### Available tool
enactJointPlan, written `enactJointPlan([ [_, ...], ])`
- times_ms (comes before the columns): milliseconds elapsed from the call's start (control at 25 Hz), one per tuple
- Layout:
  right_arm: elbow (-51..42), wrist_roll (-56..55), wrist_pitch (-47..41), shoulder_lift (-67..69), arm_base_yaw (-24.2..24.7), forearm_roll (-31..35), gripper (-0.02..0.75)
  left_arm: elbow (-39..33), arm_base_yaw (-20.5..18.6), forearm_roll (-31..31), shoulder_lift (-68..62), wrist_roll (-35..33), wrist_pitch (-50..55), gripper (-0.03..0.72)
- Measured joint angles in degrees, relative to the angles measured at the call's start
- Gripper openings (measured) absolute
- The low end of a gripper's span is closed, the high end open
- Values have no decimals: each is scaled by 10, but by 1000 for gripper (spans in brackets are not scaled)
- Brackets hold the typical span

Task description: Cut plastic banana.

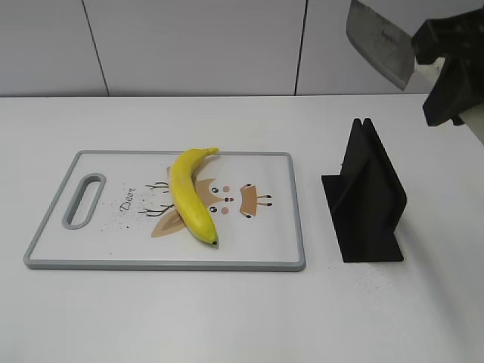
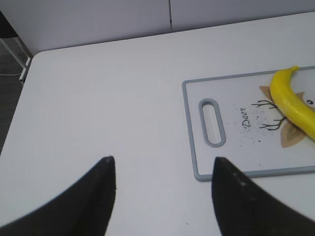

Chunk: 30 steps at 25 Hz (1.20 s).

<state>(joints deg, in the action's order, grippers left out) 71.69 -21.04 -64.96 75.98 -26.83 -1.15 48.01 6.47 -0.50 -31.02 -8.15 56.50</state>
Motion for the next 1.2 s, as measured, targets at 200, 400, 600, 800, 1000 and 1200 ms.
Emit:
enactJointPlan([
  [200, -44, -18, 13, -13, 0, -4, 181, -71, 0, 1, 114, 2, 20, 589],
  [400, -66, -34, 35, -16, 0, -13, 181, -133, 0, 1, 208, 2, 57, 589],
  [600, -89, -44, 60, -16, 0, -14, 181, -172, 0, 5, 283, 2, 68, 581],
  [800, -110, -52, 76, -16, 0, -14, 181, -187, 0, 5, 298, 3, 45, 573],
  [1000, -133, -61, 95, -16, 0, -14, 181, -188, 0, 5, 298, 6, 39, 552],
  [1200, -150, -70, 118, -16, 0, -20, 181, -188, 0, 5, 298, 6, 39, 548],
])
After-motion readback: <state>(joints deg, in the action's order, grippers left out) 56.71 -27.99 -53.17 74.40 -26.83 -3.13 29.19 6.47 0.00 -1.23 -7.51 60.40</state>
